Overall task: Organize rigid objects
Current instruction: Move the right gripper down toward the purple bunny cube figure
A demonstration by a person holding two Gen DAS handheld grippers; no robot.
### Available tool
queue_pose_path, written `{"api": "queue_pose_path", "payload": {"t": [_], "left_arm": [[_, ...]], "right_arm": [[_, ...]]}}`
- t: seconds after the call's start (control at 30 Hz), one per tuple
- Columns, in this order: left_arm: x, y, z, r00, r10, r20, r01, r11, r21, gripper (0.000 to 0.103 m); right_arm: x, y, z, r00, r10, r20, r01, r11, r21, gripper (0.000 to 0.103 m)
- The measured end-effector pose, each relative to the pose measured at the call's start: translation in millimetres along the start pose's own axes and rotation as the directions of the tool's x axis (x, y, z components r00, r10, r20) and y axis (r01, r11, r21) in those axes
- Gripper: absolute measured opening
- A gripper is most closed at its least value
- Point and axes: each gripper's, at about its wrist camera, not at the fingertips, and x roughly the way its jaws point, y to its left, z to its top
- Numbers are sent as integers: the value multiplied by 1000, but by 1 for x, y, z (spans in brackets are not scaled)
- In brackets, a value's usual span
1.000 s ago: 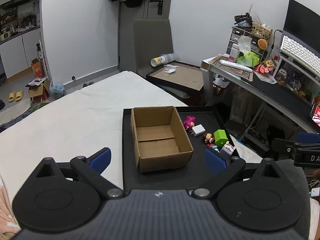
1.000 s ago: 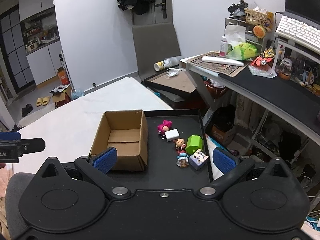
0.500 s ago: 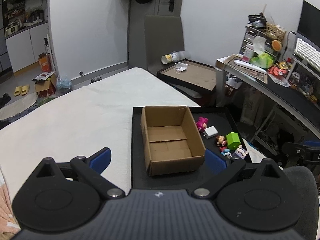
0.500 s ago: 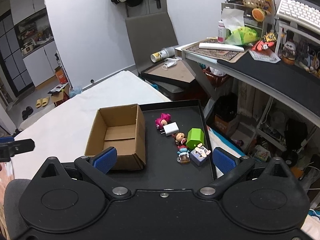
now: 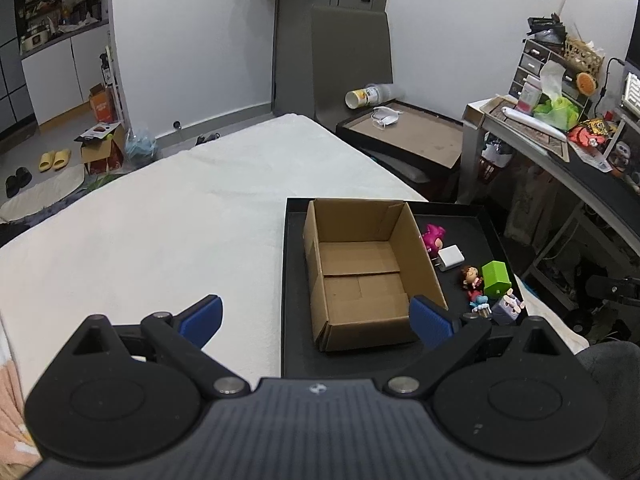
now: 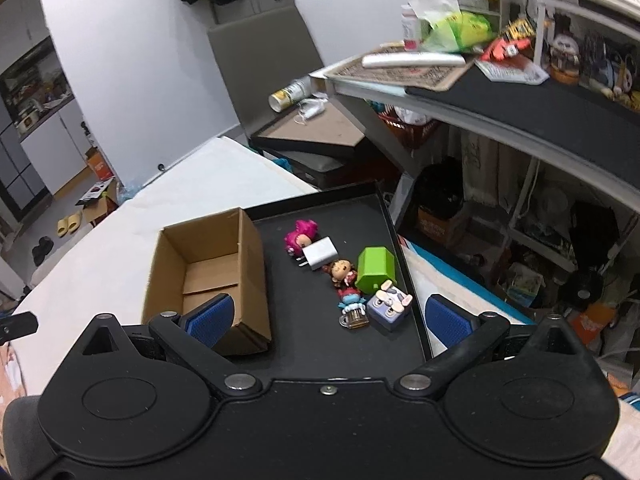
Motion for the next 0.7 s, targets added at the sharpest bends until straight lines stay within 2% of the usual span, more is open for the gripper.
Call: {"api": "queue_pose_path", "payload": {"t": [0.47, 0.57, 0.63, 0.7], "left_arm": [[44, 2, 9, 998, -3, -61, 1, 1000, -28, 94], [55, 6, 12, 996, -3, -87, -1, 999, -44, 90], [62, 8, 14, 994, -1, -106, -5, 999, -52, 89], [71, 9, 16, 992, -1, -122, -7, 998, -60, 83]], "right_arm": [[42, -20, 13, 998, -23, -63, 28, 996, 87, 103], [55, -23, 16, 996, -36, -84, 45, 994, 99, 98], [65, -27, 17, 993, -36, -114, 51, 991, 126, 90], [75, -33, 18, 990, -29, -139, 52, 985, 165, 87]]}}
